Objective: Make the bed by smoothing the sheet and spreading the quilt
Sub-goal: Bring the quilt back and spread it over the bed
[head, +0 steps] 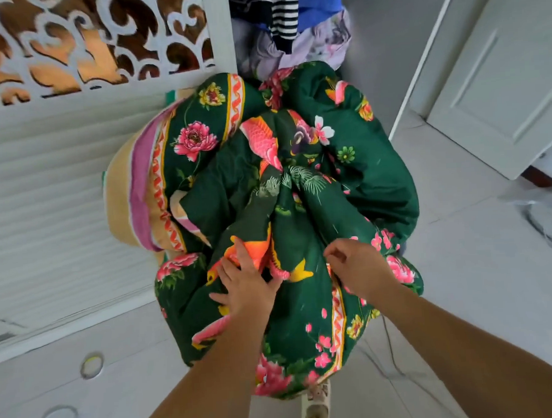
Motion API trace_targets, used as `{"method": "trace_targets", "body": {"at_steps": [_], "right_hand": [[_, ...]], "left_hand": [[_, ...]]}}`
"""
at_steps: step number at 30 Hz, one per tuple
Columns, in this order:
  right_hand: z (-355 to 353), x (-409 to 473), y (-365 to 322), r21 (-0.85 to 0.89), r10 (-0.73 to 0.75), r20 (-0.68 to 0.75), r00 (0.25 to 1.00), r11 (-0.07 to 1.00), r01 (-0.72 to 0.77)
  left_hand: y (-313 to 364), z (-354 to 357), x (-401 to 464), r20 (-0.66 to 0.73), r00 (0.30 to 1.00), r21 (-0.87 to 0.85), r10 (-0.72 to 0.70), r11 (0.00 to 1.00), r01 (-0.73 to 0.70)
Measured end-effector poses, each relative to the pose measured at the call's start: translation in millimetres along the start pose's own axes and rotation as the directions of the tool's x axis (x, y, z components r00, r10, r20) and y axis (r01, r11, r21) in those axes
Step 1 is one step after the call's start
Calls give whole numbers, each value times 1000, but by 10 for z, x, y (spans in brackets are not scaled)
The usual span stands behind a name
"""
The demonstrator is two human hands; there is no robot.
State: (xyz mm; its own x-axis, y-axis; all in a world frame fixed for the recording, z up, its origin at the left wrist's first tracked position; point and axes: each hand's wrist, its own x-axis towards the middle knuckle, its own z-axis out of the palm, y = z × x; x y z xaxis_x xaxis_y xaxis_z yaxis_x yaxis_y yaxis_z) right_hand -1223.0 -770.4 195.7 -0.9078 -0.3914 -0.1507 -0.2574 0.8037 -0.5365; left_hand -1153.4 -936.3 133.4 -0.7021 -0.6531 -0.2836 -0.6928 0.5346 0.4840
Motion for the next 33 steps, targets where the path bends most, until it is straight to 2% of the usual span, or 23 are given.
{"method": "trace_targets", "body": {"at_steps": [2,4,6,7,9,12,15,18,20,22,25,27,29,31,33], "right_hand": [[-36,336,-31,-88,-123,48,991,988,127],[-21,557,-64,-179,-342,159,926,913,367],[26,717,-77,-234,-533,313,786,759,607],[63,774,-110,-263,-580,398,710,670,695],[128,835,-152,-318,-589,543,598,515,796],[259,909,-127,-318,-537,707,461,340,885],[427,953,-70,-250,-507,807,302,170,953],[616,859,-62,-176,-474,867,154,-3,984],[784,743,-16,-191,-448,885,130,-92,977],[936,601,47,-256,-501,852,154,-141,956],[1025,491,137,-246,-632,761,149,-68,967],[983,539,168,-269,-682,711,172,-38,962],[806,602,123,-267,-741,644,191,16,963],[598,708,49,-286,-798,550,248,98,953],[390,827,-69,-295,-834,441,331,214,931]], "left_hand": [[72,147,110,-40,999,10,-20,1000,20],[140,296,127,-46,997,26,-54,998,56],[227,396,133,-38,997,62,-69,996,71],[260,430,150,-28,996,75,-79,994,81],[300,459,205,-5,996,91,-94,991,94],[268,424,288,4,992,70,-129,989,129],[178,343,294,-3,993,60,-120,991,120],[85,326,168,-97,987,122,-129,983,141],[10,317,94,-172,966,256,-191,939,231],[-86,293,18,-185,934,327,-304,877,351],[-188,234,-38,-135,920,278,-369,877,392],[-223,199,-63,-167,916,194,-364,899,393],[-219,134,-113,-225,891,24,-395,912,410],[-148,0,-135,-276,863,-167,-424,905,391],[-12,-199,-126,-323,850,-287,-416,899,331]]}}
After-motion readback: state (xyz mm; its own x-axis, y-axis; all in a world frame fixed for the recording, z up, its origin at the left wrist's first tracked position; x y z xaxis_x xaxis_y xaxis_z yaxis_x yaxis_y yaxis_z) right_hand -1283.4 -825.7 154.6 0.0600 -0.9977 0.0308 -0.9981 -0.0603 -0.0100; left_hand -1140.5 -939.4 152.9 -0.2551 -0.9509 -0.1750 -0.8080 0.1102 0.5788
